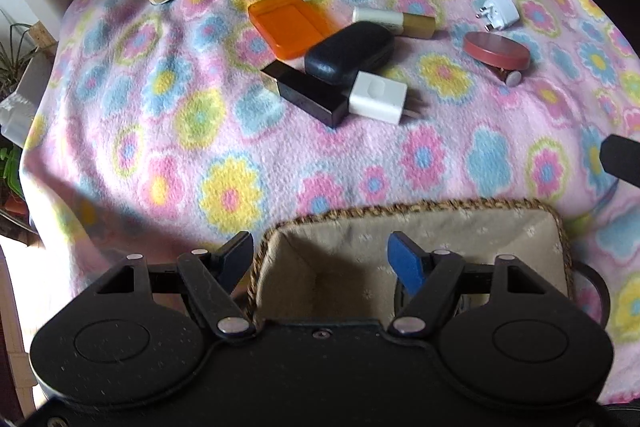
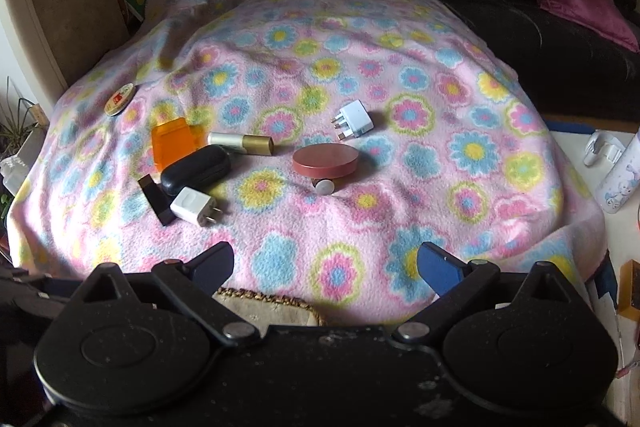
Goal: Organize rigid objects
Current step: 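Move both tools back toward the remaining items on the blanket, then grasp the black lipstick with the left tool while the right tool grasps the maroon round compact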
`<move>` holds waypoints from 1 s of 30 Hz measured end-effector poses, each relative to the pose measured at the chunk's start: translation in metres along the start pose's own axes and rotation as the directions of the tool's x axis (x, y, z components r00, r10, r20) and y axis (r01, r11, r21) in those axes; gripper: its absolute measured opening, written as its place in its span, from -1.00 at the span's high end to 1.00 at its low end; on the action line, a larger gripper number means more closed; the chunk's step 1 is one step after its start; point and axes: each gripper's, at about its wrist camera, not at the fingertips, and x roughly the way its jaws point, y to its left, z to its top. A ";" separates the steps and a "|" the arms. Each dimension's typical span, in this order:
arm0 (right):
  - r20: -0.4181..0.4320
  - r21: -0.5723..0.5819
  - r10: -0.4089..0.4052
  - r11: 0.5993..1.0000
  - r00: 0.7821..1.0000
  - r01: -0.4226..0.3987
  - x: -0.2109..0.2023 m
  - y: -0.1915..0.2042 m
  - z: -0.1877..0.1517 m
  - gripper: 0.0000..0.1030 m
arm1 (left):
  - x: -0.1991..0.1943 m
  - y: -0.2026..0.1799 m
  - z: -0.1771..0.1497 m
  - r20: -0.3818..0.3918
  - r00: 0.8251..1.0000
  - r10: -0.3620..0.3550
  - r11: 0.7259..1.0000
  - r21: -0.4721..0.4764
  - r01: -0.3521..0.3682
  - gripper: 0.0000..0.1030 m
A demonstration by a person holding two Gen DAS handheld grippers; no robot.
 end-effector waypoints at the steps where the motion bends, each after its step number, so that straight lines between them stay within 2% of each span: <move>1: -0.013 0.004 0.001 1.000 1.000 -0.001 0.006 -0.001 0.003 -0.91 | 0.003 0.003 0.007 0.007 1.000 0.008 1.000 0.009 -0.008 -0.35; 6: -0.063 0.007 -0.002 1.000 0.998 0.003 0.034 -0.003 0.016 -0.91 | 0.019 0.011 0.030 0.041 0.999 0.027 0.992 0.124 -0.032 -0.35; 11: -0.095 -0.019 0.009 1.000 0.995 -0.011 0.057 0.002 0.025 -0.91 | 0.034 0.017 0.047 0.094 0.995 0.012 0.958 0.284 -0.039 -0.35; 13: -0.107 -0.028 0.016 0.999 0.994 -0.019 0.064 0.005 0.028 -0.91 | 0.040 0.021 0.055 0.100 0.994 -0.034 0.946 0.323 0.000 -0.36; 17: -0.131 -0.035 0.024 0.999 0.991 -0.029 0.078 0.009 0.033 -0.91 | 0.053 0.027 0.067 0.056 0.987 -0.153 0.915 0.386 0.120 -0.43; 20: -0.151 -0.032 0.027 0.999 0.988 -0.033 0.088 0.008 0.037 -0.91 | 0.063 0.027 0.070 0.031 0.981 -0.194 0.887 0.432 0.162 -0.47; 23: -0.166 -0.034 0.022 0.999 0.986 -0.028 0.100 0.007 0.041 -0.91 | 0.074 0.027 0.075 0.010 0.975 -0.220 0.880 0.434 0.194 -0.47; 27: -0.179 -0.027 0.016 0.999 0.984 -0.021 0.116 0.006 0.050 -0.92 | 0.084 0.033 0.086 0.010 0.964 -0.265 0.899 0.365 0.243 -0.48; 30: -0.180 -0.026 0.010 1.000 0.984 -0.015 0.129 0.008 0.058 -0.93 | 0.088 0.033 0.090 0.021 0.959 -0.281 0.909 0.325 0.260 -0.40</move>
